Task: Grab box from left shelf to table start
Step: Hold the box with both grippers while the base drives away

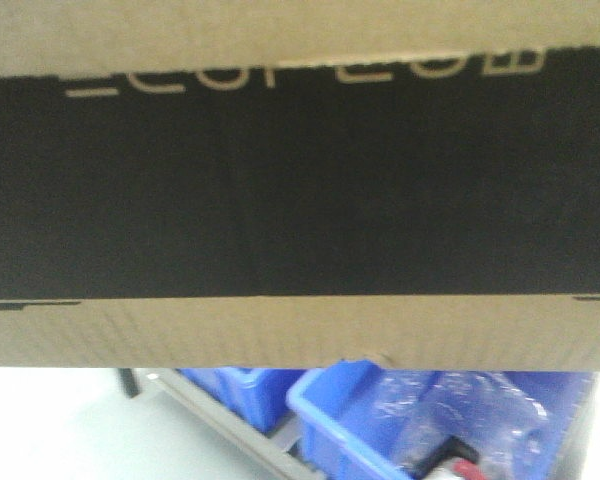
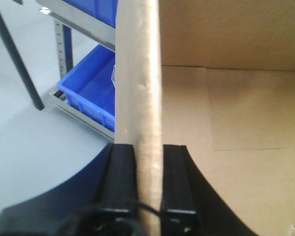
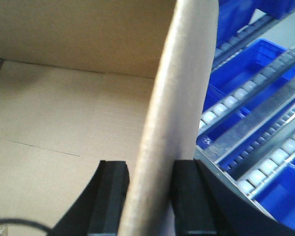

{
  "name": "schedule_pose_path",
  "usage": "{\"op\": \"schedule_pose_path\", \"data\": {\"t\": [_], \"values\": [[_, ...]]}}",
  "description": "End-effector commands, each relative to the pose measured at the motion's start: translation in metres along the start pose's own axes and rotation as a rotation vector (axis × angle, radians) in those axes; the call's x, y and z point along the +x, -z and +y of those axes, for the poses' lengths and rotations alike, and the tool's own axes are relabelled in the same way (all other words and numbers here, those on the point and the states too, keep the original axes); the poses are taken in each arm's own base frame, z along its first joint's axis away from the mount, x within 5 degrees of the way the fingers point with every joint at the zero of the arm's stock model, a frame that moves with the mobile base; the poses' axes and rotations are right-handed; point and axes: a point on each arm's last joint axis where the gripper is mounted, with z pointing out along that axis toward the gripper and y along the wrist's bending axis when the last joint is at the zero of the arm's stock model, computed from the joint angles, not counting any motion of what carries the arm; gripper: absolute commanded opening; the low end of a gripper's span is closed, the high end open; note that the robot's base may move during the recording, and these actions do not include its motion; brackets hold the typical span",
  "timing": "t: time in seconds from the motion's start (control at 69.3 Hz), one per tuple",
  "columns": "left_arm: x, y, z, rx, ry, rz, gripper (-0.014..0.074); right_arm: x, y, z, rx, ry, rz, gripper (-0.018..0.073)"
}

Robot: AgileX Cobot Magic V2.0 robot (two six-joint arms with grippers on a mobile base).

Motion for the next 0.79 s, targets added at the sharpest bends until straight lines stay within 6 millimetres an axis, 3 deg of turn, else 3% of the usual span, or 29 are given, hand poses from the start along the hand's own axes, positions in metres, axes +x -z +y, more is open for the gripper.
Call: {"op": "schedule_pose_path", "data": {"t": [0.0, 0.779], "values": [[-0.0195, 0.0131, -0.013, 0.145, 0.074, -0.181, -0.0092, -0.0178, 0.0067, 0.004, -0.036, 0.002, -0.15, 0.0055], [-0.0195, 0.0131, -0.013, 0.145, 0.074, -0.181, -0.0092, -0.0177, 0.0067, 0.004, -0.036, 0.002, -0.149, 0.0055]]}}
